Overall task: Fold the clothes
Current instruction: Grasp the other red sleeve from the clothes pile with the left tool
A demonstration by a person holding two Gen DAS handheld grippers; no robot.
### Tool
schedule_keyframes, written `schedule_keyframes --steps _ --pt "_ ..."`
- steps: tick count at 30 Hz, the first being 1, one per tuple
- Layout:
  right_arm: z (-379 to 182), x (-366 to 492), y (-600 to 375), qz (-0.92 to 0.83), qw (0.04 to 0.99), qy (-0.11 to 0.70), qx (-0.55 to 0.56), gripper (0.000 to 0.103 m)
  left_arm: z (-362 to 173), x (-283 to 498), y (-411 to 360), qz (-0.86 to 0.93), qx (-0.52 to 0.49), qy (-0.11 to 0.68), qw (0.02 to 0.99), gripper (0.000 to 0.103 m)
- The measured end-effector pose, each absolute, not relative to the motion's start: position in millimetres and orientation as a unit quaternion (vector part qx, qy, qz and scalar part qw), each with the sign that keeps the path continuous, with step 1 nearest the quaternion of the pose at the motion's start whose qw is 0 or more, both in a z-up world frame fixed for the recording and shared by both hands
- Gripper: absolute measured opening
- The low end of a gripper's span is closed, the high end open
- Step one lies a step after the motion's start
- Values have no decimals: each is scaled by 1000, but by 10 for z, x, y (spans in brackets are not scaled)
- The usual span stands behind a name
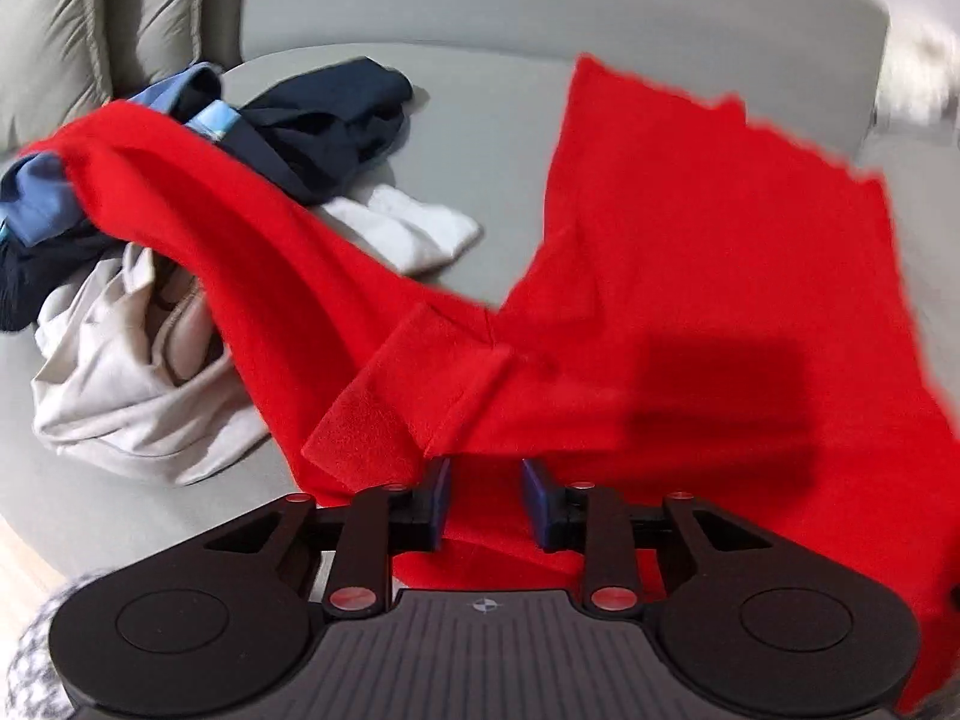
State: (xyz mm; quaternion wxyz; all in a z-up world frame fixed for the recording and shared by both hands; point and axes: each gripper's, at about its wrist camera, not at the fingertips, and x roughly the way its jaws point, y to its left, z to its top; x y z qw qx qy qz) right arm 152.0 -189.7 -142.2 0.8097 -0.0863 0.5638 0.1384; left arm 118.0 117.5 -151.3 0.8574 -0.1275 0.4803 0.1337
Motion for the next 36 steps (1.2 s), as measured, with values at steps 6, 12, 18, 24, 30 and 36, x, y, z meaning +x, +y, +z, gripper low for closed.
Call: schedule_keyframes --steps 6,12,18,24,30,36 --pt "-891 1253 -1387 206 832 506 -93 29 -881 754 1966 203 -208 344 893 74" --pt "-601 1015 -759 256 842 459 -123 30 -752 684 3440 296 -284 245 878 24" --pt "-668 1044 -362 270 831 470 -124 37 -979 762 4114 304 -369 225 849 23" --pt "-696 1123 1 277 819 481 -149 40 -1247 897 4481 276 -492 212 798 23" --pt "-743 1173 257 286 810 484 -164 42 -1410 1022 4664 299 -506 235 774 23" --pt "-805 1176 341 289 802 491 -180 44 -1522 1218 4843 305 -520 227 765 23"
